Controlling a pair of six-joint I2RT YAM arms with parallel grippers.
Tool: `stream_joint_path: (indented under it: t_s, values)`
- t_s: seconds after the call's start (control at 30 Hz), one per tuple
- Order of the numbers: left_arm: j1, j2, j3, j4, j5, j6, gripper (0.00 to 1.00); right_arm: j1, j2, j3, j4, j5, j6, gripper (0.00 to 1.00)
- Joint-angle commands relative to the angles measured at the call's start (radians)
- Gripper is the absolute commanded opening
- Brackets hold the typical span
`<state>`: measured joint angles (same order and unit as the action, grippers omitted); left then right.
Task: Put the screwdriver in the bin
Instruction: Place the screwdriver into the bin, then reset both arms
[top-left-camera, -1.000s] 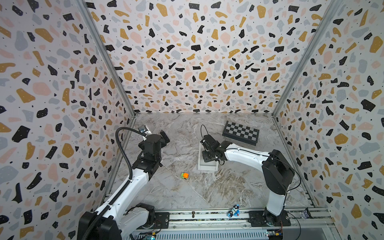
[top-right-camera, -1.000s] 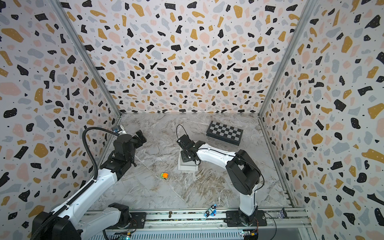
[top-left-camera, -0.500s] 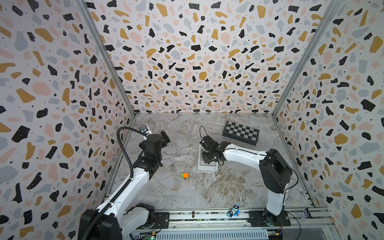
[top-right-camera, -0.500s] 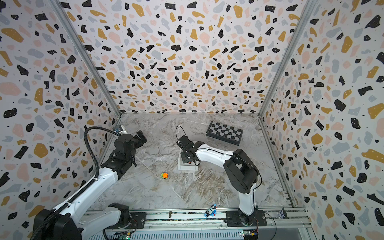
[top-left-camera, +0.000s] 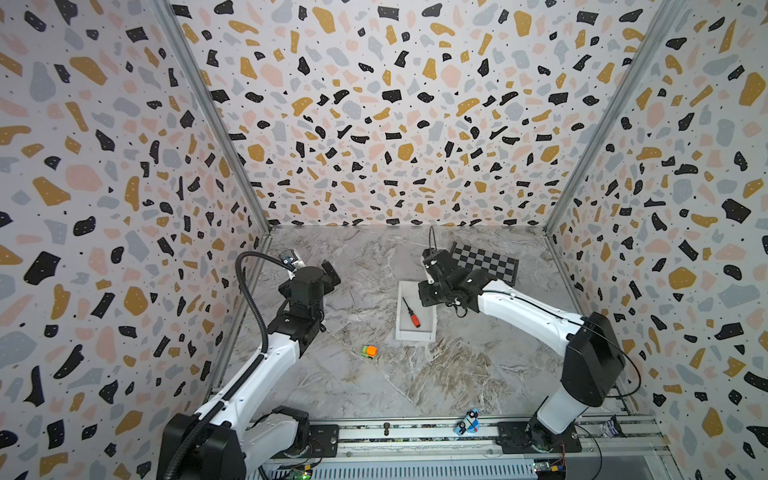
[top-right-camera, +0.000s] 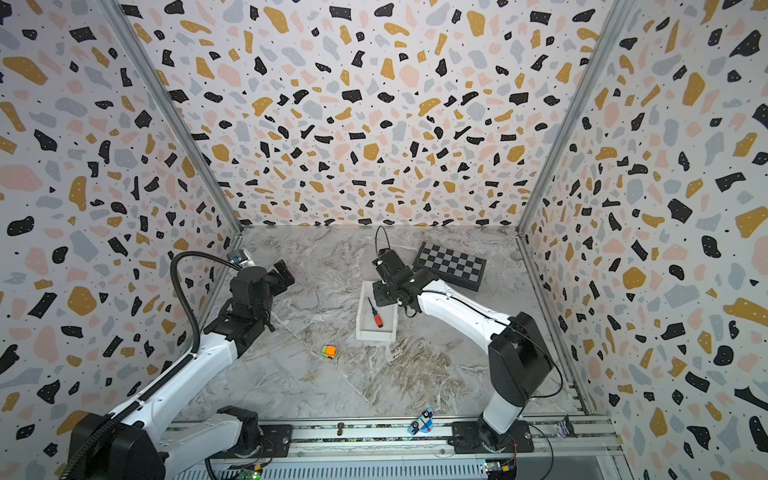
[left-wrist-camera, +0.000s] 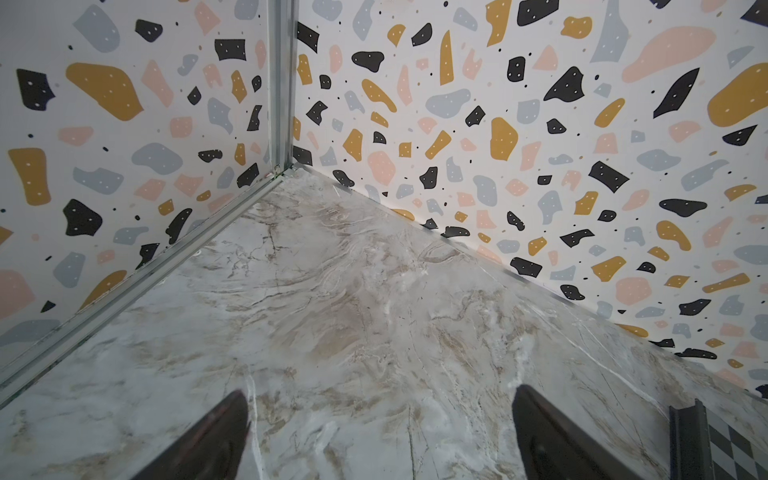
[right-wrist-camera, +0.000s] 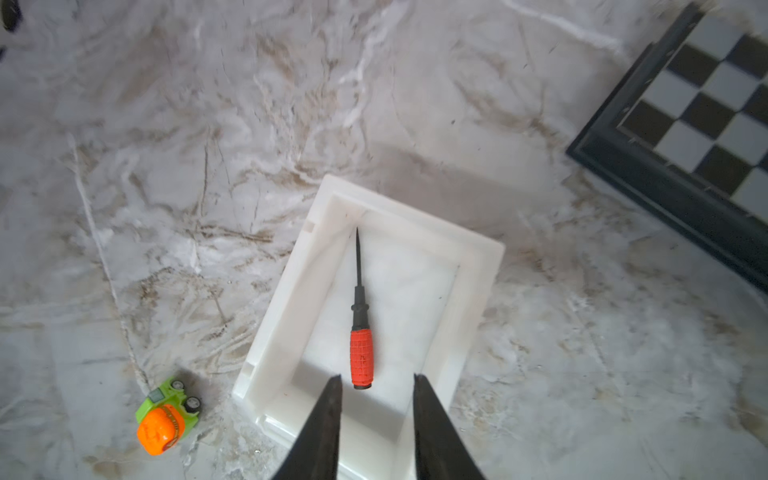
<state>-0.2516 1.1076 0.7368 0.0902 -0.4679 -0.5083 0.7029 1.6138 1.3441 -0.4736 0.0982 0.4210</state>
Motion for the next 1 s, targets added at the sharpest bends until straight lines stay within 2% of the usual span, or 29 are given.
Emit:
stream_joint_path:
  t_s: [0.0, 0.17, 0.3, 0.5, 0.57, 0.6, 0.8, 0.97]
  values:
    - [0.005, 0.009, 0.054, 0.043, 0.017, 0.047, 1.00, -0.090, -0.104, -0.022, 0.017, -0.055, -0.081, 0.33]
    - [0.017, 0.015, 0.045, 0.092, 0.052, 0.108, 1.00, -0.268, -0.213, -0.058, 0.013, -0.087, -0.156, 0.37]
    - [0.030, 0.015, 0.037, 0.132, 0.089, 0.166, 1.00, -0.398, -0.297, -0.129, 0.063, -0.128, -0.191, 0.45]
    - [0.068, -0.032, -0.046, 0.206, 0.080, 0.263, 1.00, -0.606, -0.408, -0.337, 0.256, -0.212, -0.232, 0.72]
    - [0.100, -0.065, -0.084, 0.226, 0.086, 0.265, 1.00, -0.657, -0.447, -0.398, 0.320, -0.211, -0.235, 0.86]
    - [0.106, -0.081, -0.101, 0.231, 0.080, 0.268, 1.00, -0.672, -0.469, -0.425, 0.353, -0.206, -0.241, 0.97]
    - [0.116, -0.184, -0.282, 0.336, -0.012, 0.302, 1.00, -0.691, -0.625, -0.673, 0.640, -0.065, -0.280, 0.99]
    - [0.115, -0.230, -0.462, 0.521, -0.035, 0.367, 1.00, -0.691, -0.629, -0.866, 0.903, 0.022, -0.274, 0.99]
